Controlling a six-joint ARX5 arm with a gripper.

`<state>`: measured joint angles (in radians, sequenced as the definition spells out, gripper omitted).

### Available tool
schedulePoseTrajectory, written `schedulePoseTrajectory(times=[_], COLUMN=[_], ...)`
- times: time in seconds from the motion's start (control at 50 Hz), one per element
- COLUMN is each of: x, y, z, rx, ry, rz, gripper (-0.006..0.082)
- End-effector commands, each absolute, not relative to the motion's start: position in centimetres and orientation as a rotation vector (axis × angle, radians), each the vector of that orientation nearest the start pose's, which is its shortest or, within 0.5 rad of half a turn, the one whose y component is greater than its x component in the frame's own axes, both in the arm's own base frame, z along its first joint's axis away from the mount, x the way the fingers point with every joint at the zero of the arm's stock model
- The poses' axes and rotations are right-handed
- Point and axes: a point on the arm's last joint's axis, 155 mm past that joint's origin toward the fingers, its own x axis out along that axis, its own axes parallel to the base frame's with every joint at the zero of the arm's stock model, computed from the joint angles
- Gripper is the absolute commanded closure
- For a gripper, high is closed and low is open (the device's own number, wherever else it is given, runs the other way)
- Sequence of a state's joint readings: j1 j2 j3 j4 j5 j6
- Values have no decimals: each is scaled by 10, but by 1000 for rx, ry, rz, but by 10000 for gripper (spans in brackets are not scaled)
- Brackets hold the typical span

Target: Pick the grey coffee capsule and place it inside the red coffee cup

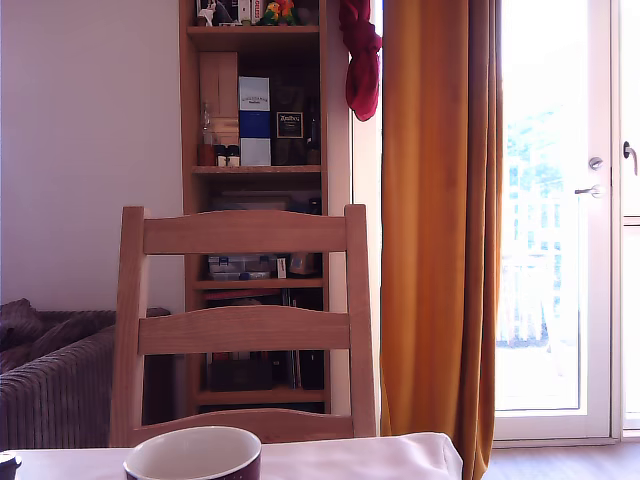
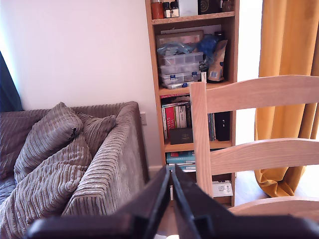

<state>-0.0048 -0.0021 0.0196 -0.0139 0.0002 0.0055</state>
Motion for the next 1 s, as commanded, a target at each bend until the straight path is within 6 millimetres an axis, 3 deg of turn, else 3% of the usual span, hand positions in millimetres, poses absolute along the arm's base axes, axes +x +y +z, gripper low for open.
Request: schedulePoseTrajectory(times=[0.0, 0.28, 0.56, 0.98], x=[250, 249, 247, 253], y=[-8, -11, -42, -48], z=[149, 149, 140, 70], rx=[-77, -93, -230, -321], ry=[78, 78, 143, 458], rz=[-61, -76, -230, -207], gripper=[786, 786, 786, 786])
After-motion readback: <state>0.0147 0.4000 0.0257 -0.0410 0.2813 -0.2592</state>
